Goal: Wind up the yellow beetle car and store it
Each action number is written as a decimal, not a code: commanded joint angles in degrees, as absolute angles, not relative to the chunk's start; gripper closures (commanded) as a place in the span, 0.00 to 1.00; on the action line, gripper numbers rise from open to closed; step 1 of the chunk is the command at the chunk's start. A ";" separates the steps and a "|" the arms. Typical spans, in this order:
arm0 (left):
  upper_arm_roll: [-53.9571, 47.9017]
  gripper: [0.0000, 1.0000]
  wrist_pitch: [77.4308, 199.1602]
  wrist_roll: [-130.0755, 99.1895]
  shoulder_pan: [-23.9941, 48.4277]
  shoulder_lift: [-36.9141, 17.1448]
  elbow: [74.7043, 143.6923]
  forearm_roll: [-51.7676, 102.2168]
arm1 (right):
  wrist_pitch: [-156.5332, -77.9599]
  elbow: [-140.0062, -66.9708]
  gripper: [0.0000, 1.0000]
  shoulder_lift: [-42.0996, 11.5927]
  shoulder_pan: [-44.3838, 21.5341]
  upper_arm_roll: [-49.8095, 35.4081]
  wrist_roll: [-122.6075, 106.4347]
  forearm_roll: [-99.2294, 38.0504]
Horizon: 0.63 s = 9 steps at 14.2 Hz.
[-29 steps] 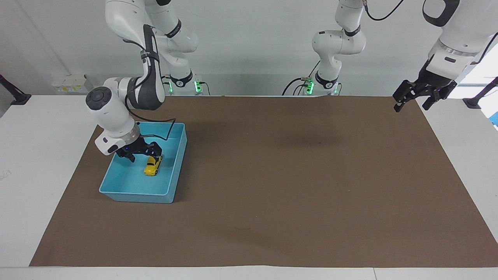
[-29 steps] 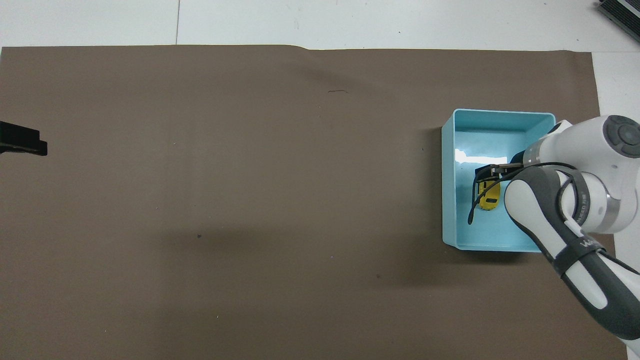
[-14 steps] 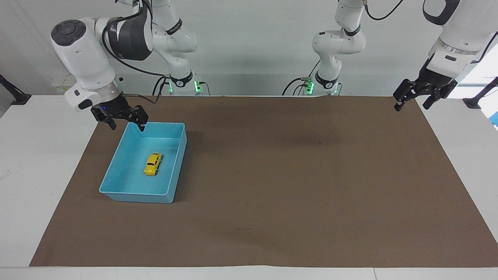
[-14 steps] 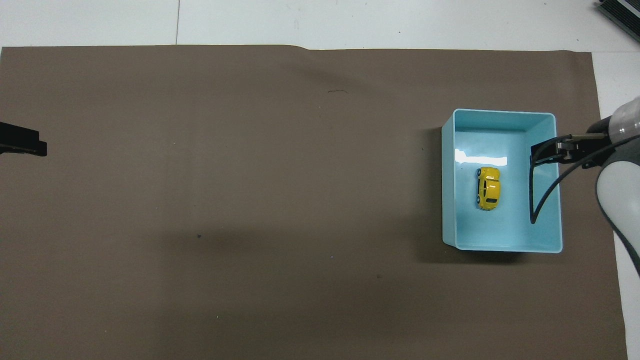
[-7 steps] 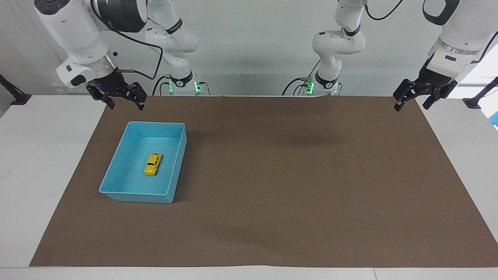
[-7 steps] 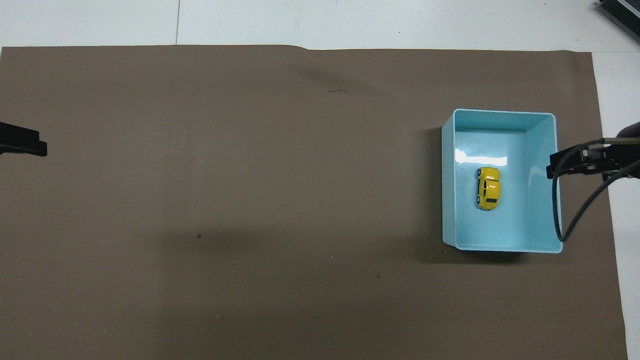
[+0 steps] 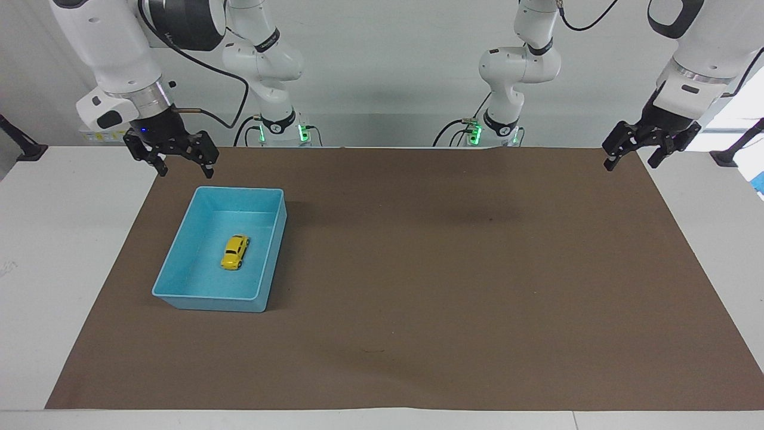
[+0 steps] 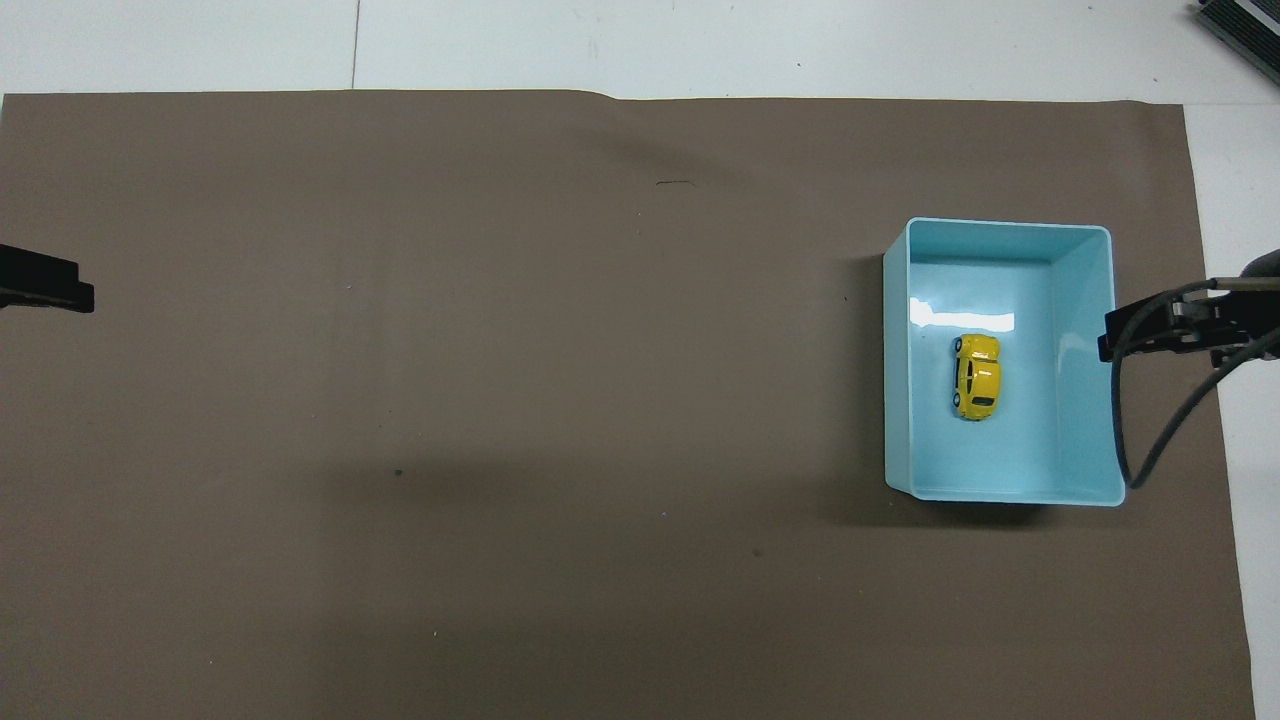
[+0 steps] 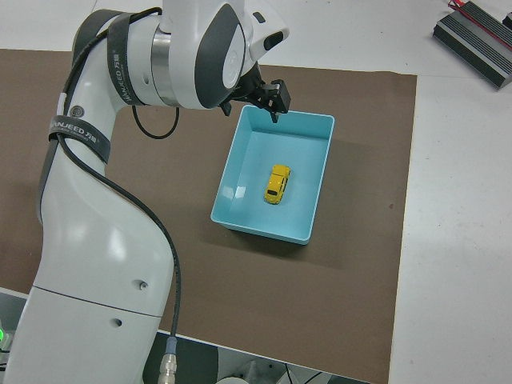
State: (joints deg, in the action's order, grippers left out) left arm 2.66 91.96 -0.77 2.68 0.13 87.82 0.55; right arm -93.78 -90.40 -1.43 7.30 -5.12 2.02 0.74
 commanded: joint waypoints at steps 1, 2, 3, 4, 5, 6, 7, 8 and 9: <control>2.02 0.00 92.72 -0.79 2.72 0.97 88.42 0.97 | -94.13 -90.70 0.00 -1.32 7.56 -5.36 2.02 0.44; 1.93 0.00 92.38 -0.62 2.90 1.05 88.50 0.97 | -93.78 -90.79 0.00 -1.23 7.56 -5.36 2.54 0.44; 1.93 0.00 92.29 -0.53 2.90 1.05 88.51 0.97 | -93.78 -90.79 0.00 -1.23 7.65 -5.36 2.90 0.44; 2.02 0.00 92.29 -0.44 2.90 1.05 88.51 0.97 | -93.78 -90.79 0.00 -1.23 7.56 -5.36 2.90 0.44; 2.02 0.00 92.20 -0.53 2.90 1.05 88.51 0.97 | -93.78 -90.79 0.00 -1.23 7.56 -5.36 2.90 0.44; 2.11 0.00 91.76 -0.44 2.73 1.05 88.51 0.97 | -93.78 -90.79 0.00 -1.23 7.56 -5.36 2.90 0.44; 2.11 0.00 91.50 -0.44 2.38 1.14 88.51 0.88 | -93.78 -90.79 0.00 -1.23 7.56 -5.36 2.90 0.44; 2.11 0.00 91.58 -0.44 2.20 1.14 88.51 0.97 | -93.78 -90.79 0.00 -1.23 7.56 -5.36 2.90 0.44; 2.20 0.00 91.50 -0.53 2.11 1.14 88.51 0.97 | -93.78 -90.79 0.00 -1.23 7.56 -5.36 2.90 0.44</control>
State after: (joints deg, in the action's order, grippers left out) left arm 2.12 91.95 -0.78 2.66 0.14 87.82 0.55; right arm -93.77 -90.45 -1.43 7.30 -5.13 2.06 0.72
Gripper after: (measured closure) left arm 0.000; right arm 0.000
